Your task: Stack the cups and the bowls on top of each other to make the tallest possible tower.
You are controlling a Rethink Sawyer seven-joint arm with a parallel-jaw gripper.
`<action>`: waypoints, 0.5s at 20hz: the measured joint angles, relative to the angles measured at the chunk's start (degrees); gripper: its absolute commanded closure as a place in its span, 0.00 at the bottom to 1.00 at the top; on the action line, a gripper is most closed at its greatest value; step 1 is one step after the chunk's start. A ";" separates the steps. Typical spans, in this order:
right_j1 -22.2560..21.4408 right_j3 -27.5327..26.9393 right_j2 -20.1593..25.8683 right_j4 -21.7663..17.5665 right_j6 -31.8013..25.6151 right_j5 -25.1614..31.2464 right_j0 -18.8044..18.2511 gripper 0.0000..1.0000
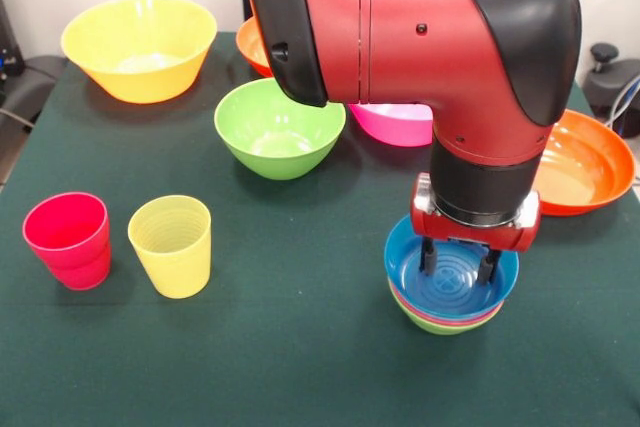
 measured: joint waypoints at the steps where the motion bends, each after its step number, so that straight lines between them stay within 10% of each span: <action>1: -0.01 0.00 0.02 0.00 0.00 -0.77 -0.01 0.00; 10: -0.01 0.00 0.30 0.00 0.00 -3.72 -0.15 0.00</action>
